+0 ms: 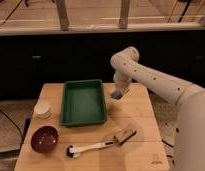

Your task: Place sponge in tray

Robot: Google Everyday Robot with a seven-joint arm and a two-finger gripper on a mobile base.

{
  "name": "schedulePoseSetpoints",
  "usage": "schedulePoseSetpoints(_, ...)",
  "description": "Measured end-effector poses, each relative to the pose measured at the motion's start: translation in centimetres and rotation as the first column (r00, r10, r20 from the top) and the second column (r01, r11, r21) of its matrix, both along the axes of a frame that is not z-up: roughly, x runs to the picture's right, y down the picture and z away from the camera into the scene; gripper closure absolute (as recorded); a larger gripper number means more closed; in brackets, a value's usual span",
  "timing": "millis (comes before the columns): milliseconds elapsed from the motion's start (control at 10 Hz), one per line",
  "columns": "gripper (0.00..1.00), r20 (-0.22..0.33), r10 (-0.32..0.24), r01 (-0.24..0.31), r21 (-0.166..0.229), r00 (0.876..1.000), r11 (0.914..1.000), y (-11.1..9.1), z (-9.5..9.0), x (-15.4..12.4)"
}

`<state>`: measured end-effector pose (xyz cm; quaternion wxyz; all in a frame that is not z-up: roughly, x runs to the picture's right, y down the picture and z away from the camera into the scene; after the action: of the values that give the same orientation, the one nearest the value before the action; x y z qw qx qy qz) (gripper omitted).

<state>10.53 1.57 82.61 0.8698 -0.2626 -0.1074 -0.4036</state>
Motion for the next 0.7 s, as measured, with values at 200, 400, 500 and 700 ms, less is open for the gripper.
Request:
schedulePoseSetpoints(200, 1.0, 0.021, -0.02, 0.02, 0.001, 1.0, 0.9998, -0.5, 0.1, -1.1)
schedulePoseSetpoints(400, 1.0, 0.03, -0.032, 0.032, -0.001, 0.999, 0.9995, -0.6, 0.1, -1.6)
schedulePoseSetpoints(500, 1.0, 0.036, -0.046, 0.046, 0.0, 0.998, 0.999, -0.8, -0.1, -2.1)
schedulePoseSetpoints(700, 1.0, 0.062, -0.062, 0.062, 0.001, 0.996, 0.9981, -1.0, -0.2, -3.8)
